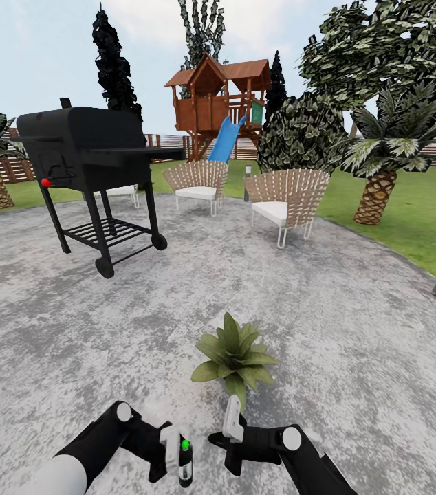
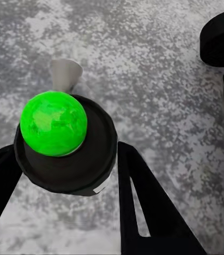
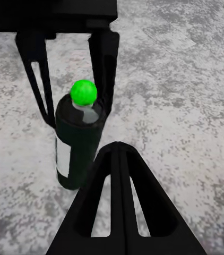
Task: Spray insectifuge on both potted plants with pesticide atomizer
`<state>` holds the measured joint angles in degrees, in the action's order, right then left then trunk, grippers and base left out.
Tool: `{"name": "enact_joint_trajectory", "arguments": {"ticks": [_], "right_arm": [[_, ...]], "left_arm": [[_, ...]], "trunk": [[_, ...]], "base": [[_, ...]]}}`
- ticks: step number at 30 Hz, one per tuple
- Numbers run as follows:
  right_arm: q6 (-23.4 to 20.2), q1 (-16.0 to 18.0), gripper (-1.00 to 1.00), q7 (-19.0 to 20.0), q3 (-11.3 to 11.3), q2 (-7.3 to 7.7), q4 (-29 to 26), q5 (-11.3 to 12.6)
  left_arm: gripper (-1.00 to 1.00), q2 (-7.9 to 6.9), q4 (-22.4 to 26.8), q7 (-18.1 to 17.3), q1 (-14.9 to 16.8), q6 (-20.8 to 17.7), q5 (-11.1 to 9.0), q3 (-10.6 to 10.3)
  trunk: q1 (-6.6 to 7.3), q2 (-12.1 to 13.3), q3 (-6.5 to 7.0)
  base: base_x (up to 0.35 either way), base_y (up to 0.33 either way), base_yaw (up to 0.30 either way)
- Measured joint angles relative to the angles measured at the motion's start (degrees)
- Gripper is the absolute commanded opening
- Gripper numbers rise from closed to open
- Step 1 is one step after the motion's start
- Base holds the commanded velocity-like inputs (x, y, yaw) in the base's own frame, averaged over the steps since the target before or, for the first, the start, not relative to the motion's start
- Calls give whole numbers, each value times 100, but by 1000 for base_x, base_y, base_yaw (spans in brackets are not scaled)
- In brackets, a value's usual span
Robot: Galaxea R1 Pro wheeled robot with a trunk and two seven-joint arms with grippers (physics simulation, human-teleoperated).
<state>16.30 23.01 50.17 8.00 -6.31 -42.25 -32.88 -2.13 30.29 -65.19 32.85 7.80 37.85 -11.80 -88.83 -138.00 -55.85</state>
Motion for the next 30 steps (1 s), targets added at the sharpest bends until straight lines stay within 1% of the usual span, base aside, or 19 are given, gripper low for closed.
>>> {"name": "enact_joint_trajectory", "arguments": {"ticks": [1,2,6,12,13,14,15,19,21,22,23,24,25,26,27,28,29,30], "right_arm": [[0,0,-100,-4,-1,0,1,0],[0,0,-100,-8,-1,0,4,-2],[0,0,-100,-25,-2,2,16,-9],[0,0,-100,-28,-8,39,-8,-13],[0,0,100,-29,-12,44,-10,-15],[0,0,100,-29,-20,50,-7,-18],[0,0,100,-29,-24,55,-3,-18],[-1,0,100,-73,-35,93,9,-14],[11,0,100,-302,-41,149,37,-11],[17,0,100,-511,-39,221,67,-5],[19,0,100,-635,-36,266,86,0],[23,0,100,-1043,-32,374,162,12],[26,-1,100,-1364,-29,423,266,22],[29,-2,100,-1903,-26,461,521,31],[34,-2,100,-2310,-25,474,750,37],[41,-3,100,-2964,-25,479,1138,40],[46,-2,100,-3431,-27,479,1442,52],[49,-3,100,-3890,-29,474,1748,77]], "left_arm": [[-100,-193,-2,-1,-1,-4,16,-6],[-100,-254,1,-3,-1,-3,3,2],[-100,-582,3,1,3,-4,-10,20],[-100,-924,-37,4,8,-4,-2,29],[-100,-982,-44,4,9,-4,-1,29],[-100,-1110,-60,4,9,-5,1,32],[-100,-1175,-63,9,8,-6,-8,36],[-100,-1254,-65,85,7,-50,-6,43],[-100,-1273,-64,150,8,-85,-13,122],[-100,-1275,-64,203,8,-96,-19,248],[-100,-1274,-64,238,8,-101,-21,343],[-100,-1256,-63,380,9,-119,-30,737],[-100,-1245,-66,512,10,-127,-33,1058],[-100,-1234,-65,726,10,-148,-51,1519],[-100,-1225,-63,824,12,-191,-46,1829],[-100,-1214,-63,913,20,-360,-34,2174],[-100,-1209,-61,955,24,-560,-27,2320],[-100,-1203,-46,986,31,-812,-16,2415]], "trunk": [[0,0,0],[0,0,0],[0,0,0],[0,0,0],[0,0,0],[0,0,0],[0,0,0],[0,0,0],[0,0,0],[0,0,0],[0,0,0],[0,0,0],[0,0,0],[0,0,0],[0,0,0],[0,0,-1],[0,0,-1],[0,0,-1]], "base": [[0,0,0],[0,0,0],[0,0,0],[0,0,0],[0,0,0],[0,0,0],[0,0,0],[0,0,0],[0,0,0],[0,0,0],[0,0,0],[0,0,0],[0,0,0],[0,0,0],[0,0,0],[0,0,0],[0,0,0],[0,0,0]]}}
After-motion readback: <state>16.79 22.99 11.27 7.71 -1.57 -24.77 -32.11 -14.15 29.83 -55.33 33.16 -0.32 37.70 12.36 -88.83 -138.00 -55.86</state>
